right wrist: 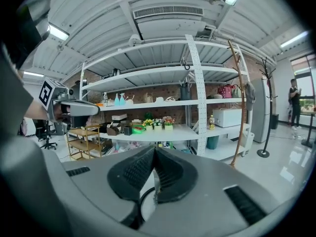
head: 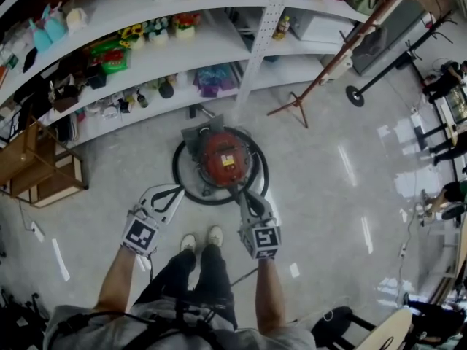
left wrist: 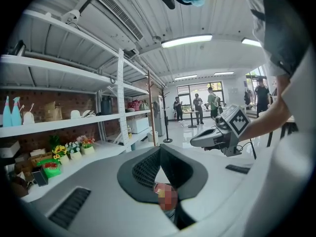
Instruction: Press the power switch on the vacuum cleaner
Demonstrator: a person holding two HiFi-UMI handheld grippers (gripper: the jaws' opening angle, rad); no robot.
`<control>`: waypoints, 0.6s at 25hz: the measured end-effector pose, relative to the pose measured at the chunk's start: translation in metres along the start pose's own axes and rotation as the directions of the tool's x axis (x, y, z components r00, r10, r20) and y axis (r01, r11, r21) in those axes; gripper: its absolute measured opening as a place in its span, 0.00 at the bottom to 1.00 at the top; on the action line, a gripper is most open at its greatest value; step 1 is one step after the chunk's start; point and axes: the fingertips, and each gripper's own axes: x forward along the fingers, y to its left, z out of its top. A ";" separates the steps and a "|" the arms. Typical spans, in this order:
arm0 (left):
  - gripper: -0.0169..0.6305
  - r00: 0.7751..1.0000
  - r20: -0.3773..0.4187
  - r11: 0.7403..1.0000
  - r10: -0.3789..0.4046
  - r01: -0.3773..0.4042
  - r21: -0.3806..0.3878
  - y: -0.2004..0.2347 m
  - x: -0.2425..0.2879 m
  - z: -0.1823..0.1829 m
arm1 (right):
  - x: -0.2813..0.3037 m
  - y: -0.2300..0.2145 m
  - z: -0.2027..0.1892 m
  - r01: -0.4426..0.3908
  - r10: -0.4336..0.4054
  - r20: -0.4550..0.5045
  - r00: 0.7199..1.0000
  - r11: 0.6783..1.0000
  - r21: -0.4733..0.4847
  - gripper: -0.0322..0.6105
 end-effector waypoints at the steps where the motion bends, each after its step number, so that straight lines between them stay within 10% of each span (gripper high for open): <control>1: 0.04 1.000 0.003 1.000 0.003 -0.003 0.000 0.001 -0.003 0.003 | -0.003 0.001 0.002 0.004 -0.004 0.002 1.000 1.000 0.007 0.07; 15: 0.04 0.998 0.053 0.999 0.016 -0.018 0.041 0.016 -0.025 0.046 | -0.026 0.013 0.045 0.035 -0.036 0.050 0.998 0.999 0.028 0.07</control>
